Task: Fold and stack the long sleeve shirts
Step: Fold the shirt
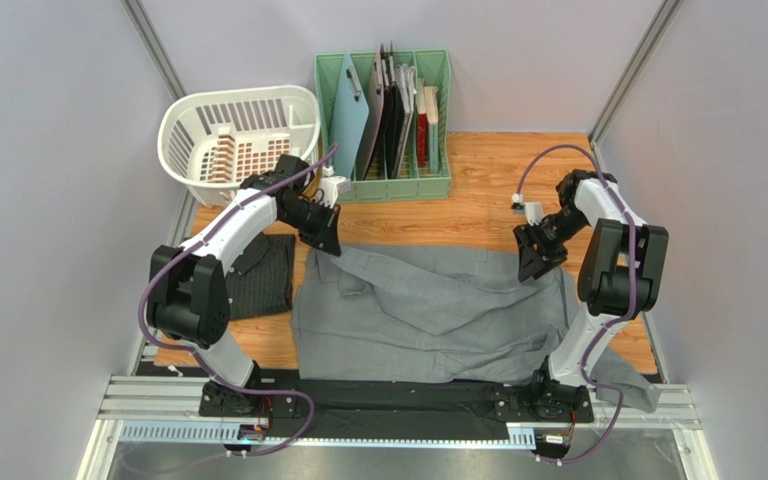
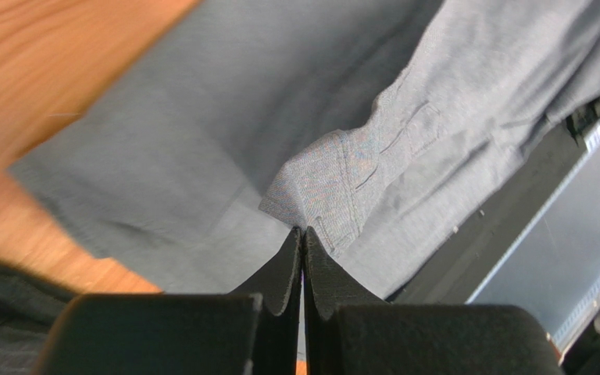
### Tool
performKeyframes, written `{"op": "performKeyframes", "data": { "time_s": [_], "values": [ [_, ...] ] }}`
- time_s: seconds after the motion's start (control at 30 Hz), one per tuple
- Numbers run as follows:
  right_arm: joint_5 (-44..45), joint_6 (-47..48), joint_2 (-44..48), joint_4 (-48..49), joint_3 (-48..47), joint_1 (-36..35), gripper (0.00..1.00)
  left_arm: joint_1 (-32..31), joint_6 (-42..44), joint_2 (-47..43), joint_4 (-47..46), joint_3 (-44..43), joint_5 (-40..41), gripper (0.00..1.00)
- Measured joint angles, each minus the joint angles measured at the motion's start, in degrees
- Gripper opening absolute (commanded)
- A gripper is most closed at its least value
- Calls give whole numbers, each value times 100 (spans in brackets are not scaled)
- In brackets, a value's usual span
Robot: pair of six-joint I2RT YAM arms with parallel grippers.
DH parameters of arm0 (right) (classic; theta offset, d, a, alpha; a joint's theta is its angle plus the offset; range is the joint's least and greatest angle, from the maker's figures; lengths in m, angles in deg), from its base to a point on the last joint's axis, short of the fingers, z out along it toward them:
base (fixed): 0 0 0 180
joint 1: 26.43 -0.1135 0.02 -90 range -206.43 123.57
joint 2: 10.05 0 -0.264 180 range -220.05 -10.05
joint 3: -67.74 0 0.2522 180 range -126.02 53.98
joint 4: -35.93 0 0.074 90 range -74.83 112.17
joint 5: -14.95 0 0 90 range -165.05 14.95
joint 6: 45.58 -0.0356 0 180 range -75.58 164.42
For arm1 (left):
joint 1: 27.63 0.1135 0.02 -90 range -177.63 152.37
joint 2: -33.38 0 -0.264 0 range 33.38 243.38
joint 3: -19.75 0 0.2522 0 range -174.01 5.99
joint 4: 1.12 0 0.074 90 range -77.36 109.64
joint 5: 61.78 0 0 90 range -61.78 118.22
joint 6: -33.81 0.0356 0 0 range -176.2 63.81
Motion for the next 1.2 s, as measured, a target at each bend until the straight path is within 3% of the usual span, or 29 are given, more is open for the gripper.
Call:
{"op": "performKeyframes", "data": {
  "time_s": [0.37, 0.4, 0.43, 0.53, 0.67, 0.9, 1.1, 1.2],
  "values": [
    [90, -87, -131, -2, -216, 11, 50, 289, -332, 643, -299, 9, 704, 0],
    [101, -98, -131, -2, -238, 11, 50, 293, -348, 702, -299, 9, 791, 3],
    [114, -103, -131, 0, -264, 15, 49, 302, -356, 741, -295, 7, 846, 15],
    [142, -122, -131, 0, -343, 15, 49, 363, -367, 881, -219, -50, 953, 34],
    [133, -144, -87, 0, -380, 15, 46, 564, -306, 835, -188, -83, 601, 48],
    [39, -146, 293, -9, -175, -2, 45, 518, 546, -170, 271, 116, -212, 51],
    [26, -149, 339, -15, 208, -103, 50, -249, 1174, -50, 660, 332, -188, 53],
    [26, -168, 334, -9, 267, -162, 50, -339, 1296, 153, 713, 337, -127, 53]
  ]
}}
